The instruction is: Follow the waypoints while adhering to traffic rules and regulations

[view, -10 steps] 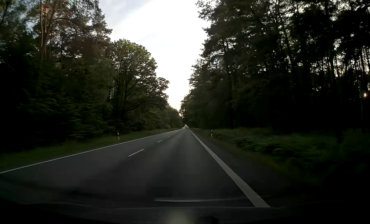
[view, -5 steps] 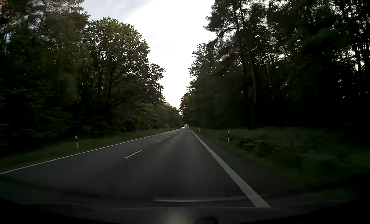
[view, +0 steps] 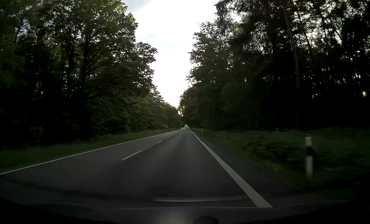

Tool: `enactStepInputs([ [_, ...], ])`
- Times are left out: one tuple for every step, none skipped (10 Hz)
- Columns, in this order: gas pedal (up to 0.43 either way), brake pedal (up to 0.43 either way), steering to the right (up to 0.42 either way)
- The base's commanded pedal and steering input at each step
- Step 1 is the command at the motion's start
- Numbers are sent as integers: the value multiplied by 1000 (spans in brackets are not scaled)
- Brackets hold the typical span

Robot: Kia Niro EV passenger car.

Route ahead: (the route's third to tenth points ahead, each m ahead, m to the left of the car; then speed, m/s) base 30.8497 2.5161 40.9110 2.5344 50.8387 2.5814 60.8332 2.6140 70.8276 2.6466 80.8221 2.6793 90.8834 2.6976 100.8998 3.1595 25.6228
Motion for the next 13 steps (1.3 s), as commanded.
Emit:
enactStepInputs([
  [228, 0, -1],
  [228, 0, -1],
  [228, 0, -1],
  [228, 0, -1],
  [228, 0, -1],
  [228, 0, -1],
  [228, 0, -1],
  [228, 0, -1],
  [228, 0, -1],
  [228, 0, -1],
  [209, 0, -1],
  [197, 0, -1],
  [189, 0, -1],
])
